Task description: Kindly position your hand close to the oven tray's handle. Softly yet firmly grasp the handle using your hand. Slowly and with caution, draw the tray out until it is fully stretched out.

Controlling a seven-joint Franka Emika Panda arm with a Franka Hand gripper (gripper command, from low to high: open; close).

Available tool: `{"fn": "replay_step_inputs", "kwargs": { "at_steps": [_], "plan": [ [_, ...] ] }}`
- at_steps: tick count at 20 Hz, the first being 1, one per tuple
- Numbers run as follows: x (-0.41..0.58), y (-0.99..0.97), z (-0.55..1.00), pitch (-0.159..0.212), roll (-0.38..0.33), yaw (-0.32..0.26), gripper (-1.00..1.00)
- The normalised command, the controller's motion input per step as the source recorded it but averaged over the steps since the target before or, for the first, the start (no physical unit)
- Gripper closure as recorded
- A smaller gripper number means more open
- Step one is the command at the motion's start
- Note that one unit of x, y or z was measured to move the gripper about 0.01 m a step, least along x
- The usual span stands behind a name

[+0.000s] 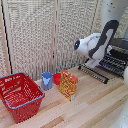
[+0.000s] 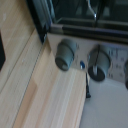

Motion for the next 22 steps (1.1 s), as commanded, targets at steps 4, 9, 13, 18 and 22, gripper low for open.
{"fn": "replay_step_inputs", "kwargs": {
  "at_steps": [4, 9, 13, 18, 22],
  "plan": [
    [0.157, -0.85, 0.0, -0.017, 0.0, 0.0, -1.0],
    [0.167, -0.57, 0.0, 0.0, 0.0, 0.0, -1.0],
    [0.073, -0.3, 0.0, 0.001, 0.0, 0.006, 1.0],
    [0.001, -0.1, 0.03, 0.0, -0.007, 0.001, 1.0],
    [-0.023, -0.27, 0.16, 0.0, 0.0, -0.004, 1.0]
  ]
}}
